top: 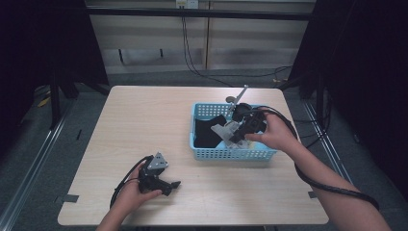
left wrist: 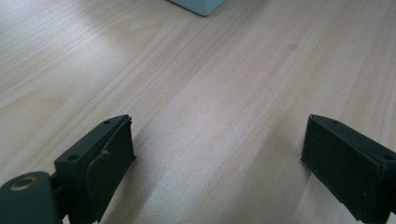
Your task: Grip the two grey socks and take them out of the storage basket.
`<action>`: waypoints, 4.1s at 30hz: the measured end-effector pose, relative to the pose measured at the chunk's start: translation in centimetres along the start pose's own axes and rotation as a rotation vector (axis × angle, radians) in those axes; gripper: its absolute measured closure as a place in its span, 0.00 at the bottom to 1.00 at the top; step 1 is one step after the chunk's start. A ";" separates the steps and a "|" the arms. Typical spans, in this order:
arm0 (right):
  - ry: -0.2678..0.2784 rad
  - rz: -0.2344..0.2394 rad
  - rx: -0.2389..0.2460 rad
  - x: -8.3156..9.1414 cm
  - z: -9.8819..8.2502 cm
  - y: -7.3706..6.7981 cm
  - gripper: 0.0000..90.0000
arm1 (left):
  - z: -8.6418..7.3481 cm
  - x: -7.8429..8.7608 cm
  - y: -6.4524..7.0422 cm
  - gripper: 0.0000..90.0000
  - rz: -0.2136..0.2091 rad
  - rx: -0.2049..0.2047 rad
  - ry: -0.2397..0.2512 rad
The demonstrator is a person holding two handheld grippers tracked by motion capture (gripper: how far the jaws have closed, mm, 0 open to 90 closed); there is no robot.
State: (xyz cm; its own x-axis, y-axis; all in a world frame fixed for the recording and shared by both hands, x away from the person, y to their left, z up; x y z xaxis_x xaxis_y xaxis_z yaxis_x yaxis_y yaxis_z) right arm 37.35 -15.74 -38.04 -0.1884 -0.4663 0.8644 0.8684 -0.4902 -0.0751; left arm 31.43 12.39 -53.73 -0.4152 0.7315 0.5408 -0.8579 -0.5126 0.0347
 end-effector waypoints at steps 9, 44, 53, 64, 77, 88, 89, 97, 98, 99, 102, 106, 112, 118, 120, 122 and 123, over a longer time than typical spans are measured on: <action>0.025 0.037 0.049 0.2 -0.4 -2.4 0.91 | 0.0 0.0 0.0 0.09 0.000 -0.003 -0.002; -0.082 0.083 0.108 -5.6 -2.5 -5.3 0.89 | 0.0 0.1 -0.1 0.09 -0.002 -0.013 -0.009; -0.089 0.090 0.122 -6.2 -2.7 -5.5 0.88 | 0.0 0.1 -0.1 0.09 -0.002 -0.011 -0.009; -0.099 0.101 0.135 -7.4 -2.8 -5.9 0.87 | 0.0 0.1 -0.1 0.09 -0.002 -0.013 -0.009; -0.123 0.116 0.156 -9.0 -3.0 -6.5 0.84 | 0.0 0.1 -0.1 0.09 -0.002 -0.011 -0.009; -0.072 0.118 0.096 -7.6 -2.6 -6.6 0.63 | 0.0 0.1 -0.1 0.09 -0.002 -0.011 -0.009; -0.050 0.116 0.091 -6.9 -2.4 -6.2 0.61 | 0.0 0.1 -0.1 0.09 -0.002 -0.011 -0.009; -0.004 0.071 0.035 -4.1 -1.7 -4.1 0.51 | 0.0 0.1 -0.1 0.09 -0.002 -0.011 -0.009; -0.004 0.071 0.035 -4.1 -1.7 -4.1 0.51 | 0.0 0.1 -0.1 0.09 -0.002 -0.011 -0.009; -0.003 0.068 0.021 -3.8 -1.6 -3.8 0.50 | 0.0 0.1 -0.1 0.09 -0.002 -0.013 -0.009; 0.010 0.036 0.016 -3.0 -1.3 -2.6 0.48 | 0.0 0.1 -0.1 0.09 -0.002 -0.011 -0.008; 0.034 0.004 -0.026 -2.4 -1.0 -0.9 0.48 | 0.0 0.0 0.0 0.09 0.000 -0.005 -0.003; 0.012 -0.049 -0.075 -2.9 -1.4 1.9 0.49 | 0.0 0.0 0.0 0.09 0.000 0.000 0.000; -0.020 -0.090 -0.110 -3.9 -2.2 4.1 0.50 | 0.0 0.0 0.0 0.09 0.000 0.000 0.000; -0.042 -0.110 -0.111 -4.4 -2.4 4.6 0.50 | 0.0 0.0 0.0 0.09 0.000 0.000 0.000; -0.051 -0.118 -0.115 -5.0 -2.8 5.2 0.50 | 0.0 0.0 0.0 0.09 0.000 0.000 0.000; -0.053 -0.123 -0.118 -5.1 -2.9 5.4 0.50 | 0.0 0.0 0.0 0.09 -0.001 0.000 0.000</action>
State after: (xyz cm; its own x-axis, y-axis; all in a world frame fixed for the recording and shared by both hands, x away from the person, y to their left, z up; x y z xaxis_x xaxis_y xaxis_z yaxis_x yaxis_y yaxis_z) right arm 41.67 -18.10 -44.32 -0.2629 -0.3591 0.8955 0.7798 -0.6256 -0.0219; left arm 31.43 12.38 -53.74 -0.4146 0.7320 0.5407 -0.8584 -0.5119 0.0348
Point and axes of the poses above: each handheld gripper's, and its own axes: x roughly backward along the jaws, z roughly out of its top, y roughly to its right, the point moved 4 cm from there along -x, roughly forward along the jaws, and after that the axes turned 11 degrees about y, right-handed, at the moved point
